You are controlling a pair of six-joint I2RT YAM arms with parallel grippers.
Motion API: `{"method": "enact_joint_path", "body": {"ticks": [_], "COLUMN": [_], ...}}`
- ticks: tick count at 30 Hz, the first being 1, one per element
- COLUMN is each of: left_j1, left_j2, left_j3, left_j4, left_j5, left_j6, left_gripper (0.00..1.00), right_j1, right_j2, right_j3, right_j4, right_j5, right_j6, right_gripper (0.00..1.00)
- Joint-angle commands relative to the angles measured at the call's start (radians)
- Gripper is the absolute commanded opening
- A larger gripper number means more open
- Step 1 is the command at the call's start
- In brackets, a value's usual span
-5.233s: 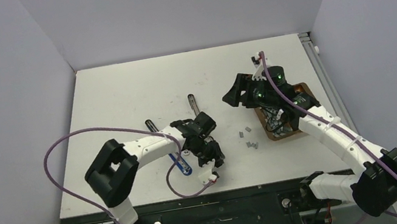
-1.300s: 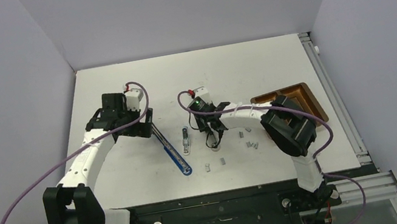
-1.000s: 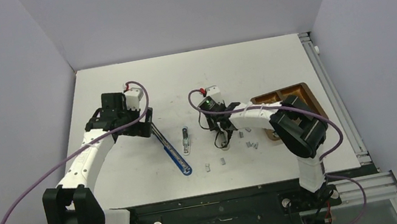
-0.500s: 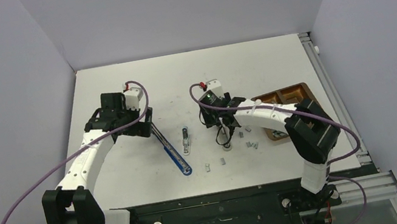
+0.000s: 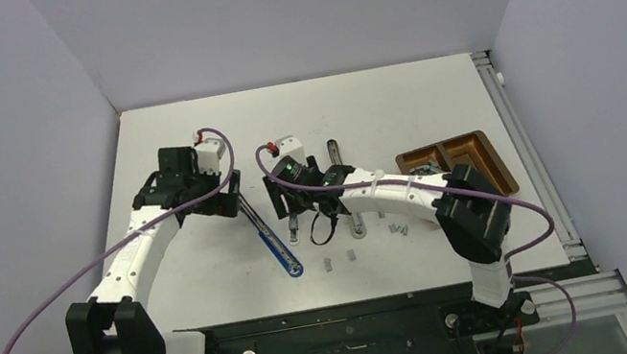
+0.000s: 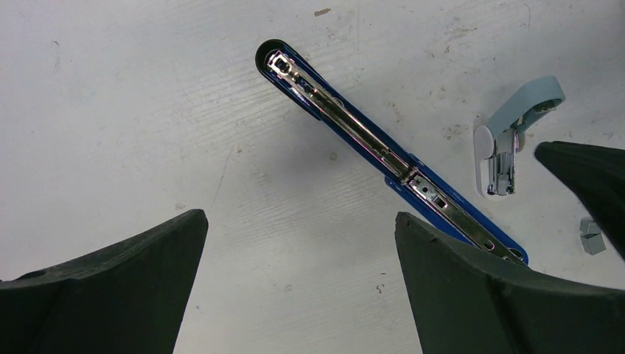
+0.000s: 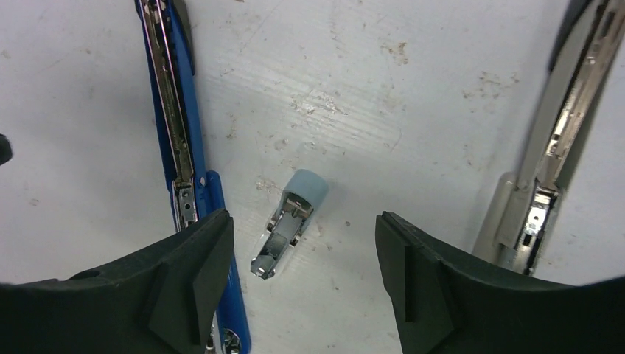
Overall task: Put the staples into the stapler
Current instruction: Move the stapler to the center of the board.
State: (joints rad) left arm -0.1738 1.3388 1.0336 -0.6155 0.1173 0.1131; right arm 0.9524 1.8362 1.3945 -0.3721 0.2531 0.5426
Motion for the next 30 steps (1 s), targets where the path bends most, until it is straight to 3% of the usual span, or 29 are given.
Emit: {"method": "enact_joint_path", "body": {"ticks": [1, 20, 30], "left_j1": [0.007, 0.016, 0.017], "left_j2": [-0.044, -0.041, -0.047], "left_j3": [0.041, 0.063, 0.08], "left_j4": [0.002, -0.006, -0.035], "left_j5": [0.008, -0.002, -0.008], "left_j6": [0.0, 0.035, 0.045], "left_gripper": [0.98, 0.98, 0.98], "right_j1": [0.0, 0.066, 0.07], "right_j2": [0.071, 0.185, 0.215], "right_j3": [0.076, 0.029, -0.022], "right_j4": [0.014, 0.052, 0.086], "right_j5": [-0.038, 0.025, 0.085], "right_j6": [0.014, 0.102, 0.107], "right_gripper": [0.71, 0.73, 0.61]}}
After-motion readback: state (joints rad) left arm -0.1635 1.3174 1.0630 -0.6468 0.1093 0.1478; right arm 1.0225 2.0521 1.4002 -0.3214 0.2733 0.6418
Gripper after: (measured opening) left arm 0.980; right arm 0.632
